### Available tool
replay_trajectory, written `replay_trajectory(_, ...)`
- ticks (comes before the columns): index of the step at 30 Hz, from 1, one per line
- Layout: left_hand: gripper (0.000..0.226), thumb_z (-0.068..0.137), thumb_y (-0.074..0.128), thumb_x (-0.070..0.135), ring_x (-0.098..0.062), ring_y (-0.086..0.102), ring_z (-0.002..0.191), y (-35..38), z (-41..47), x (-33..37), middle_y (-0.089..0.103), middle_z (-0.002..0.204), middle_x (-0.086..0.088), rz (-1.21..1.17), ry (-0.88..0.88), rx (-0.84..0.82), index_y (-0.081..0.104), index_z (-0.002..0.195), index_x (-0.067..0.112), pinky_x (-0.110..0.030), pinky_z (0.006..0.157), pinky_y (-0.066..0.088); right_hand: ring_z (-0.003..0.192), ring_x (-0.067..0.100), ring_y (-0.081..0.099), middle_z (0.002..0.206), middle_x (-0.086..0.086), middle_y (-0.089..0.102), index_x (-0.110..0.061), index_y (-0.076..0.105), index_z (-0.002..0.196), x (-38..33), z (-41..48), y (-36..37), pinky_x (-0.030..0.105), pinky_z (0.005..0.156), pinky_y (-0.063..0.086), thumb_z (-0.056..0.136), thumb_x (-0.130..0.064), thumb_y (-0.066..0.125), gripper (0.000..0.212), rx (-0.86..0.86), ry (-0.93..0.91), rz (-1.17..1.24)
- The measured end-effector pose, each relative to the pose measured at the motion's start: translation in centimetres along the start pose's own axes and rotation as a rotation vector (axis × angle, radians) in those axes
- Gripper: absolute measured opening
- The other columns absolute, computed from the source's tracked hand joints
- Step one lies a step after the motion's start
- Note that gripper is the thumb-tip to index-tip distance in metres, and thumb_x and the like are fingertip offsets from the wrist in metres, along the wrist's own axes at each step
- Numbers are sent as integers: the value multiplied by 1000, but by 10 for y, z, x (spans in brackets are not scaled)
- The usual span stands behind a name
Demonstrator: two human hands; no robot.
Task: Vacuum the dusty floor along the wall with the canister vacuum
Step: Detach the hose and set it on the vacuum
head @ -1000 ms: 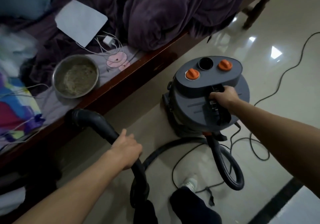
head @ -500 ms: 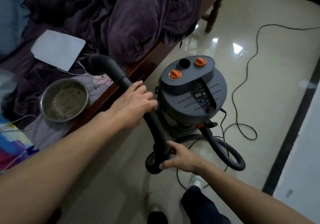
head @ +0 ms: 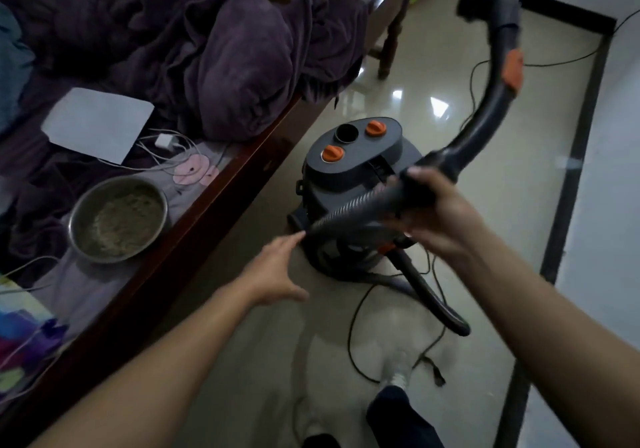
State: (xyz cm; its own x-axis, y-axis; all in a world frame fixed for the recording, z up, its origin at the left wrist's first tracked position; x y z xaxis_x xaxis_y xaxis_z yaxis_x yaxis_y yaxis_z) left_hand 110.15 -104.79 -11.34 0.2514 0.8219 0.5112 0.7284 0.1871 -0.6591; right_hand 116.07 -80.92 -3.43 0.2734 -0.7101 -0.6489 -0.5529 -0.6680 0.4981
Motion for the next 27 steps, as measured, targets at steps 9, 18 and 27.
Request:
replay_trajectory(9,105,63,87,32,-24,36,134,16,61,48,31,148,-3,-698,-229,655,23,147,29,-44,103,38,97,44,68,111,22,69,-6,53,128,-111,8,-16,57,70,57,85,-37,69,55,70,-75,341)
replay_trajectory(18,35,72,62,-6,-32,55,95,-110,115,104,59,100,-12,-104,148,838,56,103,10,-39,82,43,82,36,73,106,23,69,-8,56,122,-121,80,-103,44,63,59,93,-38,56,42,306,36,226)
replay_trajectory(27,35,72,62,-3,-32,47,89,-200,154,227,55,96,-11,328,501,716,59,106,7,-43,78,39,129,26,44,145,4,42,-33,25,150,-106,155,-175,37,100,42,63,-24,83,105,255,-255,-1440)
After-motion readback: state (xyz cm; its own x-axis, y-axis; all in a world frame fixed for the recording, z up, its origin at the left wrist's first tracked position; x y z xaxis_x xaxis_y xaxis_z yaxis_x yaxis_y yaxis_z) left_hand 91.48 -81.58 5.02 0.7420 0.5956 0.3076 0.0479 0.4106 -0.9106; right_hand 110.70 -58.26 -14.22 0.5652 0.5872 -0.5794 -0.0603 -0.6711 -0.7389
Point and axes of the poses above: each hand's wrist, its own z-axis towards the middle knuckle, its own y-axis out of the palm, x = y × z, the point moved 4 cm from there along z, towards the middle knuckle
